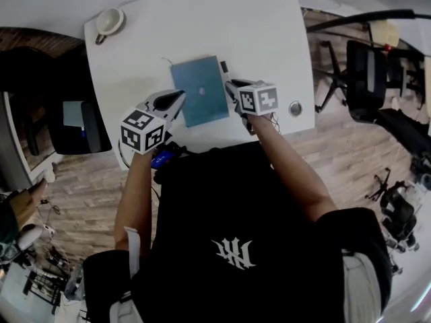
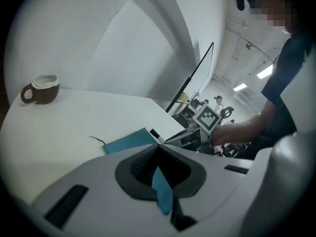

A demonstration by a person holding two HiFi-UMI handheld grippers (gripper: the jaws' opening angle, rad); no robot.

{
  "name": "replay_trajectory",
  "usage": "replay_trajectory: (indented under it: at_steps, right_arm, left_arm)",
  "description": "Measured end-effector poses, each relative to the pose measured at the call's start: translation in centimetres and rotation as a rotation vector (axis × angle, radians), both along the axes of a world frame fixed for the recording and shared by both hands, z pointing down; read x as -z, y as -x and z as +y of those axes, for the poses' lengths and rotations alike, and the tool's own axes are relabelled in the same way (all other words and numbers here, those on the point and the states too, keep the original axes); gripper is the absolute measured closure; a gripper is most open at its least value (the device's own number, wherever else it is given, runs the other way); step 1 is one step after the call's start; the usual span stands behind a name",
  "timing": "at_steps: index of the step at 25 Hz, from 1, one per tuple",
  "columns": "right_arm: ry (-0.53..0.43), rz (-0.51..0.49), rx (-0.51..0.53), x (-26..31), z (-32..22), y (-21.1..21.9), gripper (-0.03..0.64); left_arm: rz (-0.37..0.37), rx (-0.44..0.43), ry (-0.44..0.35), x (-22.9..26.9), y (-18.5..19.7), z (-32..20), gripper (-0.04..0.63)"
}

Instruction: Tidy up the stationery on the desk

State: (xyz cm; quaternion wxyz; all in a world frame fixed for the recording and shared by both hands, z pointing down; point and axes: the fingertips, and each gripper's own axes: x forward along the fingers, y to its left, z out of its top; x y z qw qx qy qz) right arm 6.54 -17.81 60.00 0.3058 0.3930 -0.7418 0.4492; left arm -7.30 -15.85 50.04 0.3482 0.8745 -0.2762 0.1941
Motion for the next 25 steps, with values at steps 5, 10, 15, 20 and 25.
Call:
replay_trajectory:
  at_steps: [5,10,15,20,25]
  right_arm:
    - [0.014,-0.012,-0.03,-0.5,0.1,0.5,0.528]
    - [0.026,-0.014,-0.032,-1.0,0.4,0.5,0.528]
    - [0.03,-0.032,-0.043,-1.0,0.3,0.5,0.528]
    - [0.03,-0.057,-0.046,-0.9,0.3,0.6,0.528]
    - [0.041,-0.076,-0.036,-1.0,0.4,0.7,0.527]
  left_arm:
    - [0.001,0.015,0.009,-0.1,0.5,0.5,0.592]
    - [-0.003,0.024,0.028,-0.5,0.7,1.2,0.592]
    - [-0.005,0.027,0.037,-0.8,0.7,1.6,0.592]
    - [-0.004,0.018,0.05,-1.0,0.6,1.9,0.592]
    - [-0.003,0.02,0.056,-1.1,0.5,2.0,0.592]
